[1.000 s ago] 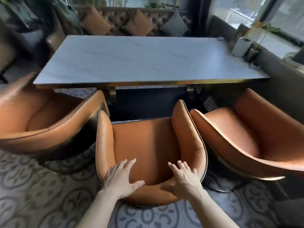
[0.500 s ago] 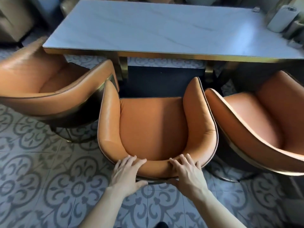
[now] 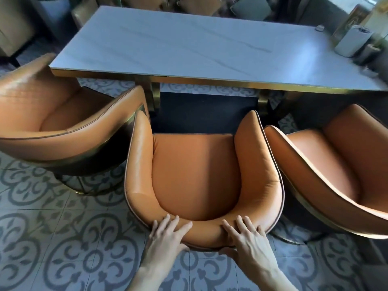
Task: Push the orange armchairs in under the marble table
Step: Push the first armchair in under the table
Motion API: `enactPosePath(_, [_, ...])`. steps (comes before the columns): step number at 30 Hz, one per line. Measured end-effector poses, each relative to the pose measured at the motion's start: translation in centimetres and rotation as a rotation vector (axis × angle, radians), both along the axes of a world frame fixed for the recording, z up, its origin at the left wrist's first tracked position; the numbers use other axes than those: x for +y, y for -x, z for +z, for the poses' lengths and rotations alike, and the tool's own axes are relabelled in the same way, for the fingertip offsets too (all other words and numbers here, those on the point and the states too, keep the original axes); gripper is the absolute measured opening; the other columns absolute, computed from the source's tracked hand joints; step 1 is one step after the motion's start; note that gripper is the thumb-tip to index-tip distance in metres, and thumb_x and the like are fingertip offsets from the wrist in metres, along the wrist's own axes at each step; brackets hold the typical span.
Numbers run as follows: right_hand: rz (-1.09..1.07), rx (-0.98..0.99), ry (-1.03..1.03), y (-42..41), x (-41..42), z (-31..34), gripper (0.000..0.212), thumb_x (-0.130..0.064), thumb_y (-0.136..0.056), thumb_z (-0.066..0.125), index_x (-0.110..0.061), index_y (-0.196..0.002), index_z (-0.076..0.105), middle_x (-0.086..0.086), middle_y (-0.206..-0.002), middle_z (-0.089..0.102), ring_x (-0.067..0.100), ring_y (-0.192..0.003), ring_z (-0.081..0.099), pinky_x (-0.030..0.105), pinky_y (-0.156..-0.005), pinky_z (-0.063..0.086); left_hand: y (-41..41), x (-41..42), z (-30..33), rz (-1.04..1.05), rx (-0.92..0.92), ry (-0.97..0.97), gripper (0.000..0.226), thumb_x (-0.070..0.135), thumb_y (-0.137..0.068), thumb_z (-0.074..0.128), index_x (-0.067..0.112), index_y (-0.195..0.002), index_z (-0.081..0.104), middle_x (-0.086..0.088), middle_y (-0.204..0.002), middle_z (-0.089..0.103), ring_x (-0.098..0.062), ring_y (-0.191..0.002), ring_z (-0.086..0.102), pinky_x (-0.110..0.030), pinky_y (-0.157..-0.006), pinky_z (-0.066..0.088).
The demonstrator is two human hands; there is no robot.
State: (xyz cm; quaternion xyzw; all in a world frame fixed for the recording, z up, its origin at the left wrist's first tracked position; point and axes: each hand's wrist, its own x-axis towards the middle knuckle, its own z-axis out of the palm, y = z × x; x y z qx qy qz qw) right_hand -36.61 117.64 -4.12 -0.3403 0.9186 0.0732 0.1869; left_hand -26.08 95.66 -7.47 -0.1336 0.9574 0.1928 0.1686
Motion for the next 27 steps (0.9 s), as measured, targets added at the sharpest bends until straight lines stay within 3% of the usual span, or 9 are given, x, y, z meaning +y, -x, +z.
enactPosePath(2, [-0.014, -0.015, 0.015, 0.2, -1.7, -0.4, 0.081, -0.070, -0.090, 0.056, -0.035, -0.158, 0.030, 0.014, -0.155, 0.041, 0.036, -0.146, 0.036, 0.055, -0.106, 0.039, 0.6, -2.0, 0.2, -0.007, 0.013, 0.005, 0.067, 0.042, -0.092, 0.063, 0.046, -0.149, 0.029, 0.002, -0.161, 0.029, -0.022, -0.150, 0.013, -0.049, -0.122, 0.012])
enactPosePath(5, [-0.058, -0.034, 0.027, 1.3, -4.1, -0.9, 0.079, -0.069, -0.094, 0.047, -0.037, -0.160, 0.018, 0.009, -0.160, 0.031, 0.033, -0.149, 0.024, 0.053, -0.110, 0.034, 1.9, -4.5, 0.4, -0.010, 0.040, 0.020, 0.067, 0.042, -0.090, 0.066, 0.045, -0.148, 0.033, 0.002, -0.159, 0.032, -0.021, -0.149, 0.017, -0.048, -0.122, 0.011])
enactPosePath(9, [-0.108, -0.023, 0.038, 4.0, -6.3, -1.4, 0.076, -0.065, -0.096, 0.049, -0.037, -0.160, 0.019, 0.009, -0.161, 0.029, 0.034, -0.150, 0.021, 0.054, -0.111, 0.033, 5.1, -7.0, 0.4, -0.021, 0.082, 0.025, 0.064, 0.042, -0.090, 0.066, 0.045, -0.146, 0.035, 0.004, -0.158, 0.036, -0.021, -0.148, 0.021, -0.047, -0.122, 0.014])
enactPosePath(17, [-0.158, -0.017, 0.106, 11.6, -9.1, -1.8, 0.073, -0.063, -0.092, 0.058, -0.037, -0.156, 0.032, 0.010, -0.149, 0.042, 0.034, -0.140, 0.032, 0.049, -0.099, 0.039, 13.1, -10.2, 0.6, -0.038, 0.113, 0.010, 0.064, 0.041, -0.089, 0.068, 0.044, -0.145, 0.039, 0.002, -0.156, 0.039, -0.023, -0.147, 0.024, -0.048, -0.121, 0.015])
enactPosePath(27, [-0.149, -0.046, 0.125, 20.9, -11.4, -2.4, 0.078, -0.063, -0.092, 0.060, -0.036, -0.158, 0.029, 0.013, -0.154, 0.038, 0.036, -0.150, 0.023, 0.056, -0.108, 0.033, 21.7, -11.9, 0.8, 0.022, 0.099, 0.046, 0.067, 0.042, -0.086, 0.071, 0.046, -0.145, 0.038, 0.005, -0.156, 0.038, -0.018, -0.147, 0.023, -0.045, -0.122, 0.015])
